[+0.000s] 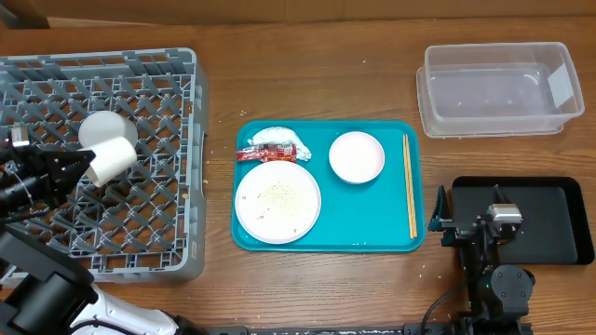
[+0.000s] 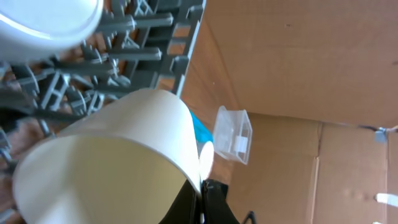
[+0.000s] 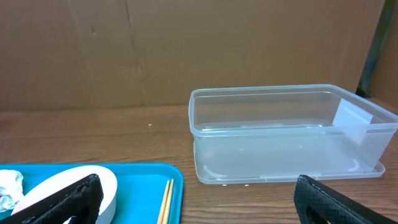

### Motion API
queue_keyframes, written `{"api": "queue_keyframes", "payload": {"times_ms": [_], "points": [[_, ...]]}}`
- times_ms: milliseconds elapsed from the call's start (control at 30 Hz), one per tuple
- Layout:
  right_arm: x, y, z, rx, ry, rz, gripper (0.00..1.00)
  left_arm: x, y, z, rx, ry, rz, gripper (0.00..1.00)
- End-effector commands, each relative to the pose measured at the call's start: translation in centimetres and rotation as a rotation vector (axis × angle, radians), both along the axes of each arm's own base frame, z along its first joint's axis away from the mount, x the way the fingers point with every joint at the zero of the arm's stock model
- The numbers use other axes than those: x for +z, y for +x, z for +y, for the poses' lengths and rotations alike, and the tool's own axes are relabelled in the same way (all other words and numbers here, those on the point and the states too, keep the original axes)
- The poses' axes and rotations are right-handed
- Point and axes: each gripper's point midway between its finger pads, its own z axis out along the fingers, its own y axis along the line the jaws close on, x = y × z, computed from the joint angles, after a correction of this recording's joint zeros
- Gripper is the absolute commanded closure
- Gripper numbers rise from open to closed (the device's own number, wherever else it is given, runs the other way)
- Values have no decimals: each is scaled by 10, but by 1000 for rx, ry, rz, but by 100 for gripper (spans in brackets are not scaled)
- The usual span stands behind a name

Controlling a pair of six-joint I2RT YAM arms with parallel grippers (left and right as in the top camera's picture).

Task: Sort waste into correct bins and load items into the dishwasher
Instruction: 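Lift the white cup and carry it left over the dish rack, then lower the white cup upside down into the rack beside the grey bowl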

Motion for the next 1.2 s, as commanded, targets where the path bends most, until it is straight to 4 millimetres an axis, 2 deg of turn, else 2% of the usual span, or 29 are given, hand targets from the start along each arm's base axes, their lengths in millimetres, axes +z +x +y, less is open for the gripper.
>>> {"api": "queue_keyframes", "payload": {"times_ms": [0,200,400,567,633,800,967,1100,1167], "points": [[-1,0,0,0,-4,-6,0,-3,3,-5,-6,12,-86,96],[-1,0,0,0,-4,-6,0,-25,11,2,53,-22,-79,96],[-1,0,0,0,-4,-6,0,-29,16,14,107,-44,-69,96],[-1,0,0,0,-4,-6,0,-31,16,17,113,-34,-60,96],[-1,0,0,0,-4,-6,0,-37,12,21,133,-33,-9,96],[-1,0,0,0,-4,-6,0,-54,-5,47,216,3,99,96],[-1,0,0,0,-4,-6,0,-54,-22,74,298,13,93,96],[-1,0,0,0,-4,-6,0,-58,-29,82,322,29,112,96],[-1,0,0,0,-4,-6,0,-69,-34,83,316,71,169,94]]}}
